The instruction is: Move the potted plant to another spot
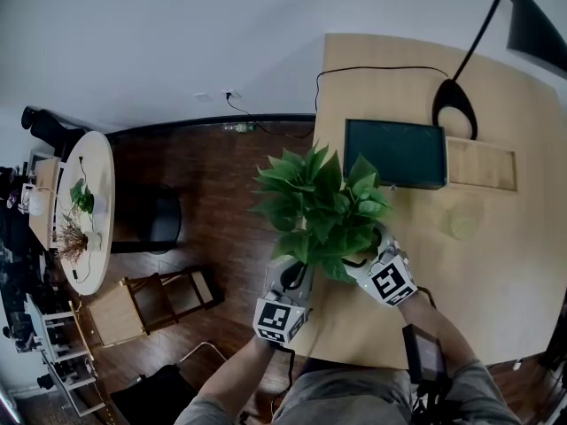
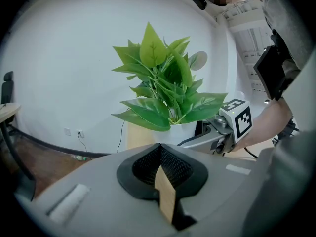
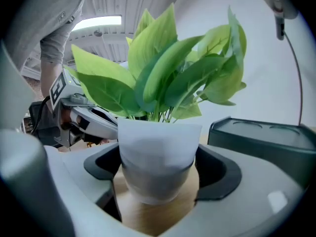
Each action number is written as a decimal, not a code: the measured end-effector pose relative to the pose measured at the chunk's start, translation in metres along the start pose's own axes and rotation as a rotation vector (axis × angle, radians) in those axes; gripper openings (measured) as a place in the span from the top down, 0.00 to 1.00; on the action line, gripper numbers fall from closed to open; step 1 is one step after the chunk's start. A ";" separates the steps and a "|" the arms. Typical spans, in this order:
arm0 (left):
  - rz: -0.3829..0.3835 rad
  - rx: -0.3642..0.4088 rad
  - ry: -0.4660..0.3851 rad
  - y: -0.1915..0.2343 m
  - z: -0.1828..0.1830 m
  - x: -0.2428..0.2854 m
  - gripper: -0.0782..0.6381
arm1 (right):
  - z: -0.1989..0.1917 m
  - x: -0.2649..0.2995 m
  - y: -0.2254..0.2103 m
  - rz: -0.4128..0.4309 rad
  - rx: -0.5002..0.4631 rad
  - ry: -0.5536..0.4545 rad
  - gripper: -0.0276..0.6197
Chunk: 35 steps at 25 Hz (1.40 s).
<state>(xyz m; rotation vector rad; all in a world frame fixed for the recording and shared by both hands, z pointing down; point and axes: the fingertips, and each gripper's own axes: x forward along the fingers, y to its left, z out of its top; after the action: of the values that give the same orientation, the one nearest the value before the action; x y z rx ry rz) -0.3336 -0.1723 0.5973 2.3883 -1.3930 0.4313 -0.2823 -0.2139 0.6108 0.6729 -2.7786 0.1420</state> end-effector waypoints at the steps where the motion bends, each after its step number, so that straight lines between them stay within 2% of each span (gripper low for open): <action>1: -0.001 0.002 0.000 0.000 -0.002 0.000 0.89 | 0.000 0.000 0.000 -0.002 0.003 -0.006 0.22; 6: -0.021 -0.007 0.003 -0.012 0.003 0.014 0.89 | 0.000 -0.012 -0.004 -0.002 -0.002 -0.012 0.23; 14: -0.034 0.009 -0.040 0.004 0.015 0.026 0.89 | -0.003 -0.007 -0.004 0.000 0.015 0.001 0.24; 20: -0.110 -0.020 -0.096 -0.004 0.025 0.023 0.89 | -0.006 -0.009 -0.006 0.004 0.033 -0.006 0.24; 23: -0.146 -0.015 -0.100 0.007 0.028 0.025 0.75 | -0.007 -0.009 -0.007 0.010 0.035 -0.007 0.24; 26: -0.234 0.043 -0.071 0.007 0.023 0.029 0.61 | -0.014 -0.013 -0.008 0.027 0.030 0.001 0.24; 28: -0.316 0.112 -0.037 -0.007 0.018 0.033 0.54 | -0.018 -0.021 -0.008 0.041 0.026 0.010 0.24; 31: -0.406 0.215 -0.014 -0.022 0.015 0.038 0.54 | -0.021 -0.027 -0.008 0.063 0.019 0.017 0.24; 35: -0.476 0.283 0.002 -0.036 0.021 0.044 0.58 | -0.024 -0.029 -0.016 0.066 0.021 0.035 0.25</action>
<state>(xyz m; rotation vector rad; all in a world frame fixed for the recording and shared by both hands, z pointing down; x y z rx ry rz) -0.2798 -0.1989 0.5924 2.8302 -0.7543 0.5238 -0.2440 -0.2114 0.6258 0.5791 -2.7708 0.1950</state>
